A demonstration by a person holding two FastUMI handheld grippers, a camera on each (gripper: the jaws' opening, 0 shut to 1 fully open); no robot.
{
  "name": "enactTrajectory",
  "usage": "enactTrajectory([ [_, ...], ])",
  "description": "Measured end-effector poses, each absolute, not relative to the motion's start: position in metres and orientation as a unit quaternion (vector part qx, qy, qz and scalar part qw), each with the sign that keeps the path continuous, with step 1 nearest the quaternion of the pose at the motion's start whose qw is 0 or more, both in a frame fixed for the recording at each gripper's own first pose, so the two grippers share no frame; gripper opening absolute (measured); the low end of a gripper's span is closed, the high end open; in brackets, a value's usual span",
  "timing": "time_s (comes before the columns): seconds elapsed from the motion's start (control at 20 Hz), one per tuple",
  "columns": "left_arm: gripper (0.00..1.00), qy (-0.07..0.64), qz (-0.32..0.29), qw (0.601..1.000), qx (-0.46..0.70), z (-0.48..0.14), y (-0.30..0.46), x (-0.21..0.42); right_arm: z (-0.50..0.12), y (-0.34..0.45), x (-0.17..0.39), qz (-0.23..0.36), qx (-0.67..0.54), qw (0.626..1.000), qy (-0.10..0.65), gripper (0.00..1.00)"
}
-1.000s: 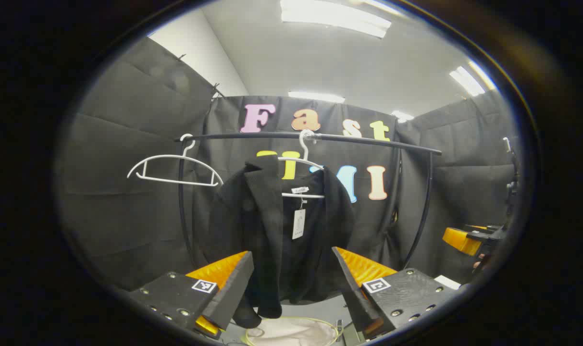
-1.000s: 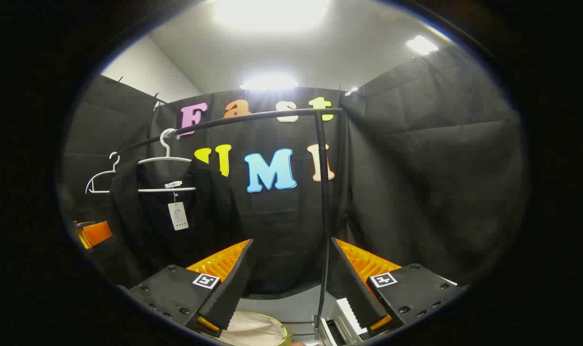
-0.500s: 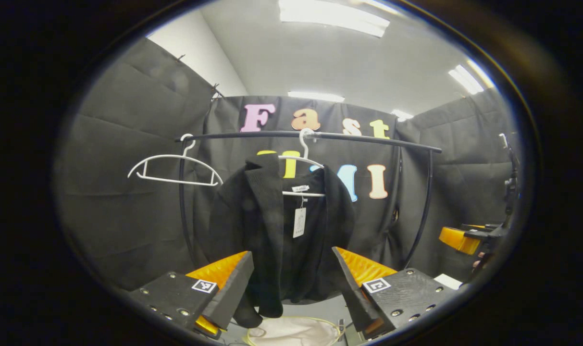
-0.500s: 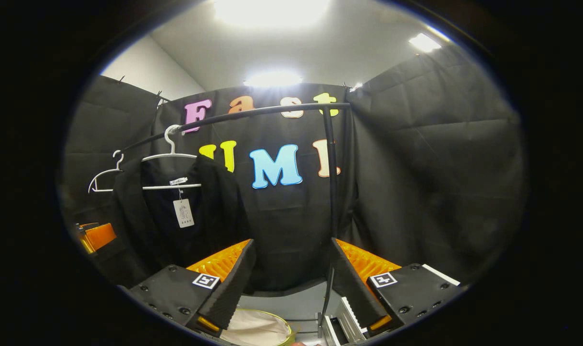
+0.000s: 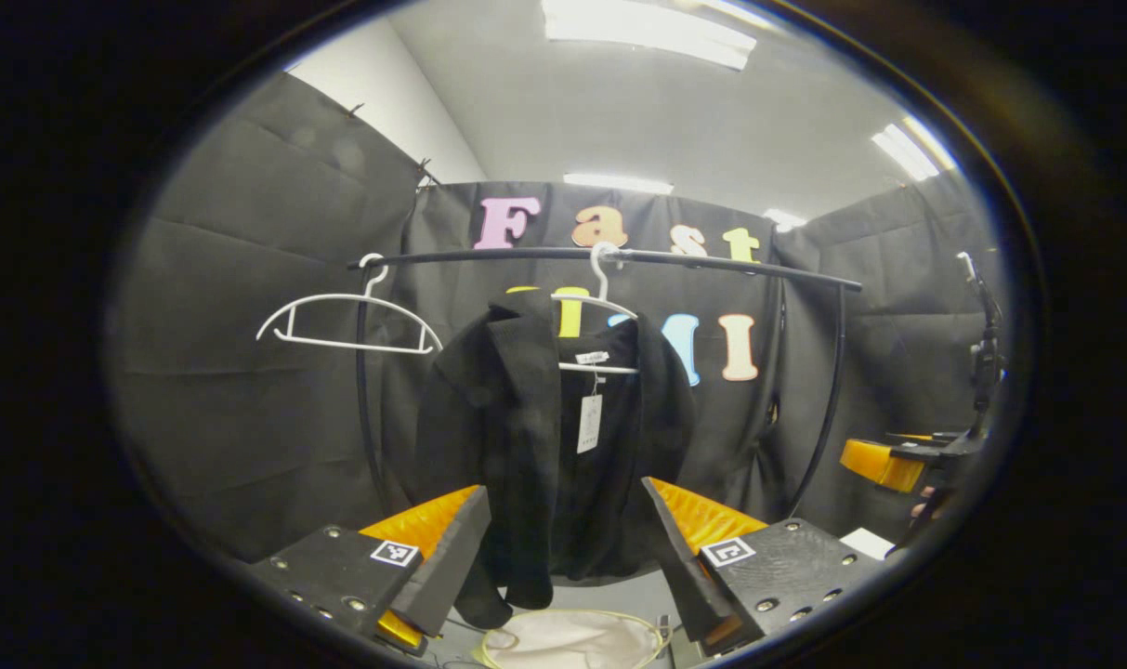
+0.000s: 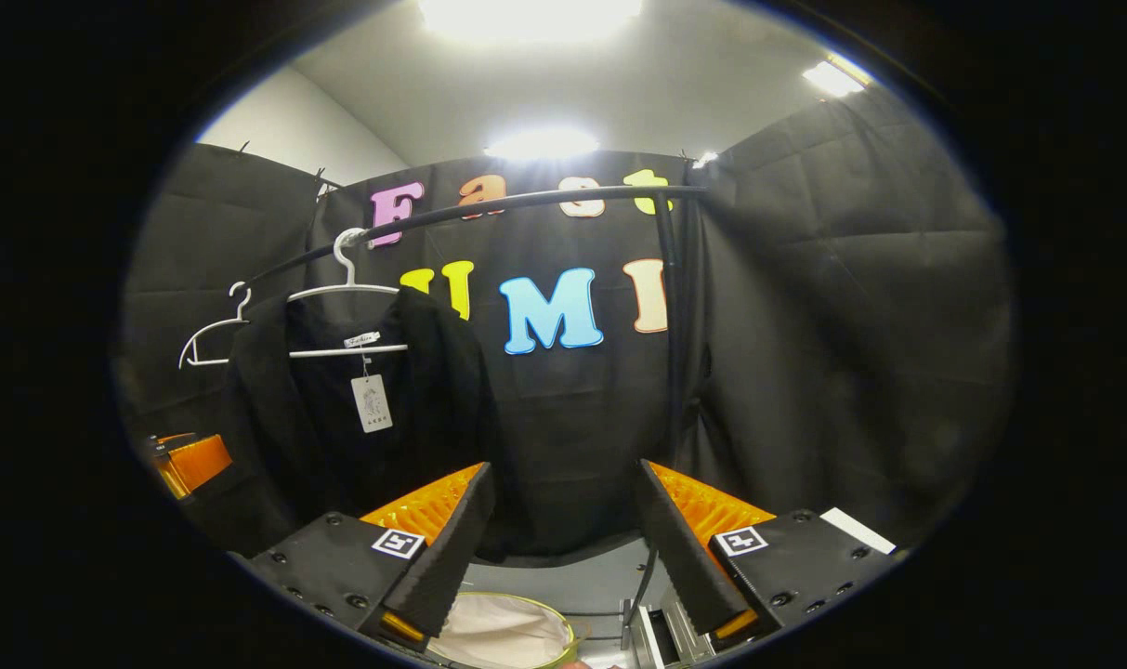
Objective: Grasp the clothes on the hanger with both hands and then place them into the laundry hamper below.
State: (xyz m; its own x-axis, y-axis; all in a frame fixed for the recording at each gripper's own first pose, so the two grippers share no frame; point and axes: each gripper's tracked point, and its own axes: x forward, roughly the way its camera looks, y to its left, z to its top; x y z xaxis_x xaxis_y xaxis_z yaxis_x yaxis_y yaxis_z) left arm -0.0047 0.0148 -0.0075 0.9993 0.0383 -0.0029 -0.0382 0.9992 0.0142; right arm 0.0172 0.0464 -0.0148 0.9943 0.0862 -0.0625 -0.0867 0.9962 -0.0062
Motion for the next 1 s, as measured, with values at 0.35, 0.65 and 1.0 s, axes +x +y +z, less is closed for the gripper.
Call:
enactTrajectory([
  [0.35, 0.92, -0.006, 0.07, 0.997, 0.016, 0.001, 0.064, -0.023, -0.012, 0.112, 0.031, 0.107, -0.008, 0.994, 0.038, 0.98],
  [0.65, 0.92, 0.008, 0.094, 0.995, -0.011, -0.01, 0.089, -0.038, -0.001, 0.149, 0.031, 0.148, -0.017, 0.988, 0.041, 0.98],
  [1.0, 0.92, 0.022, 0.093, 0.994, -0.054, -0.014, 0.067, -0.004, -0.007, 0.122, 0.049, 0.131, -0.02, 0.99, 0.048, 0.98],
])
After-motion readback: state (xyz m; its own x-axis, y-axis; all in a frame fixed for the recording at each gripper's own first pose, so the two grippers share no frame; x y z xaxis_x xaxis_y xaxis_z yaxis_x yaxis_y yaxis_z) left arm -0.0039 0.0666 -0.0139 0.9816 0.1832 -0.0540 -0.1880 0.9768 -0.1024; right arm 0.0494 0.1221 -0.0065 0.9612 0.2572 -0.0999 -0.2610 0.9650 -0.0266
